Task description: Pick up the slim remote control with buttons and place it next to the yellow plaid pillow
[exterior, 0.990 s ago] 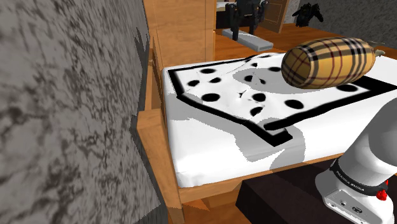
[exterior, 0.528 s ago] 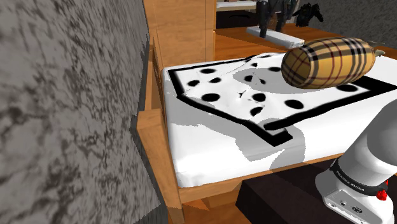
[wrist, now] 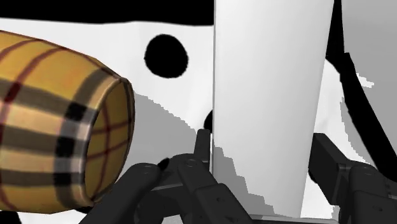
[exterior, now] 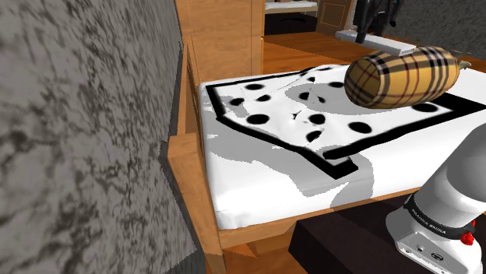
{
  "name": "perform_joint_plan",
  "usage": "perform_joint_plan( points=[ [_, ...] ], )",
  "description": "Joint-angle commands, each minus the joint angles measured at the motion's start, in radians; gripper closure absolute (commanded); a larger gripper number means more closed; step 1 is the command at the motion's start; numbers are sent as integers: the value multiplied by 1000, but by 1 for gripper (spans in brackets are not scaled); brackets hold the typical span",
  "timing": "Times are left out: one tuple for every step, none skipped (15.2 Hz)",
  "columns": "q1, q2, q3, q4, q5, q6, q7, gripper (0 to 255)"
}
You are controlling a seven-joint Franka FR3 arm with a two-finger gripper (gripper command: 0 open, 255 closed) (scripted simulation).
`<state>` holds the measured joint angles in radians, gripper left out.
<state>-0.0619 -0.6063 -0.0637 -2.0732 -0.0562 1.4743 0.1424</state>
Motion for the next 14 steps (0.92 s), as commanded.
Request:
perform_joint_plan(
  points=[
    [-13, -33, -35, -27, -22, -4, -44, 255],
    [-20, -47, -53, -35, -34, -8, -66, 255],
    [-27, -60, -71, -42, -46, -13, -89, 255],
    [-34, -73, -89, -48, -59, -18, -111, 255],
    [-41, -84, -108, -53, -72, -22, -133, 255],
    [-48, -95, -126, -56, -85, -27, -156, 255],
    [-55, -104, -145, -59, -99, -31, -179, 255],
    [-61, -113, -165, -61, -113, -35, -202, 255],
    [-68, -120, -184, -61, -127, -38, -225, 255],
    [-75, -126, -204, -61, -141, -42, -249, 255],
    [-81, -132, -223, -59, -155, -45, -272, 255],
    [-87, -136, -243, -57, -169, -48, -296, 255],
    [-93, -139, -264, -53, -183, -50, -320, 255],
    [-99, -141, -284, -48, -197, -53, -344, 255]
  ],
)
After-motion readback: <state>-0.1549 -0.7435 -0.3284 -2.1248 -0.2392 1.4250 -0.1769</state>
